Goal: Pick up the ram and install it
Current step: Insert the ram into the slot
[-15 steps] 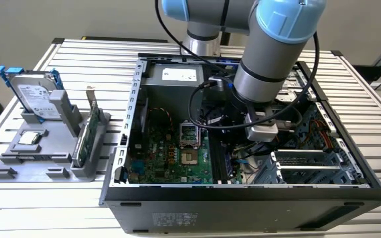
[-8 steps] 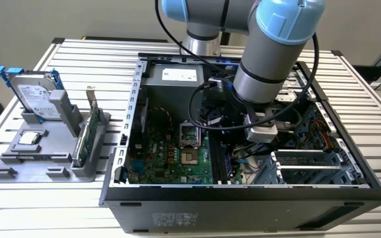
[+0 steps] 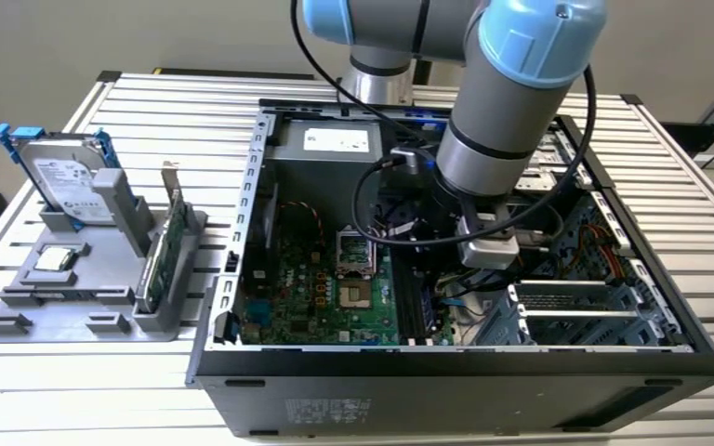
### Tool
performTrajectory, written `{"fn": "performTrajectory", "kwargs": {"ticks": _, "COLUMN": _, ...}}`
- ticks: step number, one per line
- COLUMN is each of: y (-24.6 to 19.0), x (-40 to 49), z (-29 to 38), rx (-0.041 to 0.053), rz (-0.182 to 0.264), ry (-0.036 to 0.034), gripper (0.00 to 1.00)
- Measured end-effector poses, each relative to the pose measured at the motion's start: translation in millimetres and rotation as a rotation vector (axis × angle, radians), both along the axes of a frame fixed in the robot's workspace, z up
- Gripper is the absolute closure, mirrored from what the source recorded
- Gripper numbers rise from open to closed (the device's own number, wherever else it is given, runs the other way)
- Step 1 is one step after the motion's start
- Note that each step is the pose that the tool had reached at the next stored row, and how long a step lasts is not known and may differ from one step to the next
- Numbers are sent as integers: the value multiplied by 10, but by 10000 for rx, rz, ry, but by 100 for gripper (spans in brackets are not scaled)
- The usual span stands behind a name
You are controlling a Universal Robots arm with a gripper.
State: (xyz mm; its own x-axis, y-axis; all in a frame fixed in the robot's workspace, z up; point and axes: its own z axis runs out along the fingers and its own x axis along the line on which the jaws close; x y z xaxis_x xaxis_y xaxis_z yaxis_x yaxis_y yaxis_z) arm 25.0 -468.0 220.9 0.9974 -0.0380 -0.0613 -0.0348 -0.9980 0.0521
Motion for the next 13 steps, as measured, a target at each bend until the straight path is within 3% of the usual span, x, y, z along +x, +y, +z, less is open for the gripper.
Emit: {"fn": "performTrajectory", "kwargs": {"ticks": 13, "y": 0, "x": 0, "z": -2, "rx": 0, "rz": -1, "ry": 0, "gripper": 100}}
